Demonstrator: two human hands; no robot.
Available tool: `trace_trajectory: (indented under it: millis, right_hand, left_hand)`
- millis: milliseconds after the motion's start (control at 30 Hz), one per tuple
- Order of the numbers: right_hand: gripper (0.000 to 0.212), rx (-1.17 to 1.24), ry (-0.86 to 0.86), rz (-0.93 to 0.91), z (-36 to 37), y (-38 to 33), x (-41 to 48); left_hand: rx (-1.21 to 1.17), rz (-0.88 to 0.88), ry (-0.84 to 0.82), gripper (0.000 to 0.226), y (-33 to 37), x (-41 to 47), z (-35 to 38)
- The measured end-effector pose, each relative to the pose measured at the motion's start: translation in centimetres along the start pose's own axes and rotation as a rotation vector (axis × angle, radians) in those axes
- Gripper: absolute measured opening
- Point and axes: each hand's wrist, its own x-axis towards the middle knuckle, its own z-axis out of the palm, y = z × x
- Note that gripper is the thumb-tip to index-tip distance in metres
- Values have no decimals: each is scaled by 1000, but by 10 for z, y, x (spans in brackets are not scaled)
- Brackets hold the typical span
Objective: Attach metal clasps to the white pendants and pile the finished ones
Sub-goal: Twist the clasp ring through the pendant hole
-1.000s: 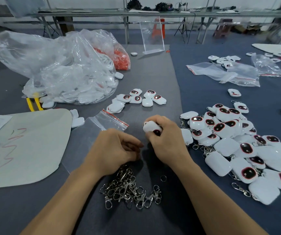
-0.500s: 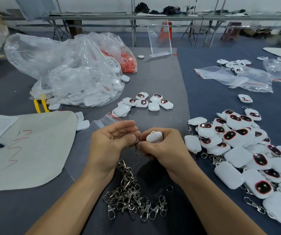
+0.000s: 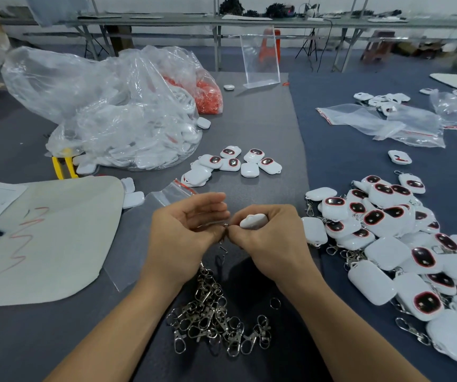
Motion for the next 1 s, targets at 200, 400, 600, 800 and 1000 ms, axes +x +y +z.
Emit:
trace_trajectory:
  millis: [200, 400, 600, 800, 1000]
  right_hand:
    - [17, -134, 77, -128, -13, -4, 0]
    - [16, -101, 78, -222, -16, -9, -6]
    - [11, 65, 0, -126, -15, -9, -4]
    - [17, -62, 44, -174, -19, -7, -2]
    - [16, -194, 72, -255, -17, -6, -5]
  left_hand:
    - [437, 176, 9, 23, 4, -8, 4]
    - [352, 130, 37, 21, 8, -7, 7]
    - [66, 6, -22, 34, 8, -3, 3]
    - [319, 101, 1, 29, 6, -7, 5]
    - [481, 287, 66, 24, 9, -10, 7]
